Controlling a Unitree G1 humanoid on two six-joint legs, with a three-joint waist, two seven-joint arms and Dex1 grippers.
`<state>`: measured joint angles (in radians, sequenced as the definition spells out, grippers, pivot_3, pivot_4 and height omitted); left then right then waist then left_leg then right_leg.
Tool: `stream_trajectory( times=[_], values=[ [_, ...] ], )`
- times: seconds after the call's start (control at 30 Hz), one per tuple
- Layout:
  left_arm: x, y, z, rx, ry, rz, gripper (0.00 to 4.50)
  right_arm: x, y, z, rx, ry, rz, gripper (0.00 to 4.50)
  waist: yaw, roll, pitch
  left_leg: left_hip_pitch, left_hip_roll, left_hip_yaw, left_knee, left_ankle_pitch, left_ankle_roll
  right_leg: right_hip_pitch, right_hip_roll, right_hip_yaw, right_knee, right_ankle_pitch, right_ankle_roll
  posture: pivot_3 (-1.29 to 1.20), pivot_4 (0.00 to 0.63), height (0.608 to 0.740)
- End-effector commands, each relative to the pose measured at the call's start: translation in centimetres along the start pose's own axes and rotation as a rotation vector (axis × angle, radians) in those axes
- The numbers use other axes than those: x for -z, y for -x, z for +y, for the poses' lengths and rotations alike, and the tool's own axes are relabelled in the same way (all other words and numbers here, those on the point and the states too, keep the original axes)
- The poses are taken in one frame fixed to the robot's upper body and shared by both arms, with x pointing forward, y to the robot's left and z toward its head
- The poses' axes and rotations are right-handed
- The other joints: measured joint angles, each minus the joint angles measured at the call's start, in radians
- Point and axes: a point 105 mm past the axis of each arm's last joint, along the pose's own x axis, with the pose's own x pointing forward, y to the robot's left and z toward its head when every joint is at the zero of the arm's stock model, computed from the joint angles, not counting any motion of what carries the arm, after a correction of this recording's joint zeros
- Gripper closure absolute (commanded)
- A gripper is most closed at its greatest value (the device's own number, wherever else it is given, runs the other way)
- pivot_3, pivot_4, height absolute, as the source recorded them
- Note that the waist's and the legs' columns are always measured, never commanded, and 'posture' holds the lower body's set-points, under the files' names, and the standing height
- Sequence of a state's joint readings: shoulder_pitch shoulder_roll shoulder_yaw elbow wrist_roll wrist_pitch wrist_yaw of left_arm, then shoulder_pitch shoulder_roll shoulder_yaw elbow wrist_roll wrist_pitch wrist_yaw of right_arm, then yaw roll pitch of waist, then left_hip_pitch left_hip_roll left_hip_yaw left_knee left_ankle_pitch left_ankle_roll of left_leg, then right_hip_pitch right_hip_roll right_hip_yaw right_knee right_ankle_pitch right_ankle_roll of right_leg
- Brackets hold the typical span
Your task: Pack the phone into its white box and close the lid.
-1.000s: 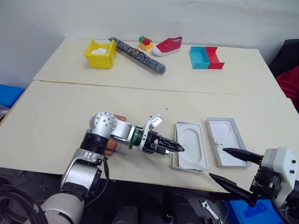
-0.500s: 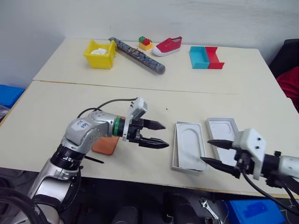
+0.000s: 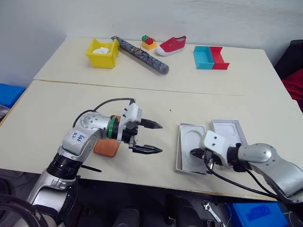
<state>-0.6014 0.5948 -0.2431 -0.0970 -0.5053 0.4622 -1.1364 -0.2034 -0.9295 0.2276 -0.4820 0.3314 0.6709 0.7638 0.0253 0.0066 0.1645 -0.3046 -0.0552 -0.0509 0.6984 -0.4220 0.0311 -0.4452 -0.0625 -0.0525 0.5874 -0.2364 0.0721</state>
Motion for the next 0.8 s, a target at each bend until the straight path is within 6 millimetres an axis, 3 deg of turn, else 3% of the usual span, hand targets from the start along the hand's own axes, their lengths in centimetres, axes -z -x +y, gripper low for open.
stream_trajectory(
  times=[0.03, 0.23, 0.4, 0.6, 0.8],
  values=[
    [-0.6, 0.2, -0.3, -0.002, -0.054, 0.008, 0.0, -0.7, -0.9, -0.1, -0.006, 0.028, -0.026, 4.46, 0.0, 0.0, 0.0, 0.0, 0.0, 0.0, 0.0, 0.0, 0.0, 0.0, 0.0, 0.0, 0.0, 0.0, 0.0, 0.0, 0.15, 0.74],
    [-0.5, 0.2, -0.2, -0.008, -0.054, 0.016, 0.0, -2.3, -2.2, 0.0, -0.008, 0.013, -0.092, 4.46, -0.001, 0.0, 0.0, 0.0, 0.0, 0.0, 0.0, 0.0, 0.0, 0.0, 0.0, 0.0, 0.001, 0.0, 0.0, 0.0, 0.15, 0.74],
    [-0.3, 0.1, -0.1, -0.011, -0.052, 0.018, 0.0, -2.5, -1.7, -0.4, 0.016, 0.035, -0.083, 4.46, -0.001, 0.0, 0.0, 0.0, 0.0, 0.0, 0.0, 0.0, 0.0, 0.0, 0.0, 0.0, 0.001, 0.0, 0.0, 0.0, 0.15, 0.74],
    [-0.3, -0.4, -0.2, -0.002, -0.047, 0.014, 0.0, -3.4, 0.4, -2.7, 0.076, 0.041, -0.092, 4.46, 0.0, 0.0, 0.0, -0.001, 0.0, -0.001, 0.0, 0.0, 0.001, 0.0, 0.0, 0.0, 0.001, 0.0, 0.0, 0.0, 0.15, 0.74],
    [-0.3, -0.9, 0.1, -0.003, -0.048, 0.006, 0.0, -1.6, 0.1, -6.2, 0.19, 0.06, -0.013, 4.46, -0.002, 0.0, 0.0, -0.001, 0.0, -0.001, 0.0, 0.0, 0.001, 0.0, 0.0, 0.0, 0.001, 0.0, 0.0, 0.0, 0.15, 0.74]
  ],
)
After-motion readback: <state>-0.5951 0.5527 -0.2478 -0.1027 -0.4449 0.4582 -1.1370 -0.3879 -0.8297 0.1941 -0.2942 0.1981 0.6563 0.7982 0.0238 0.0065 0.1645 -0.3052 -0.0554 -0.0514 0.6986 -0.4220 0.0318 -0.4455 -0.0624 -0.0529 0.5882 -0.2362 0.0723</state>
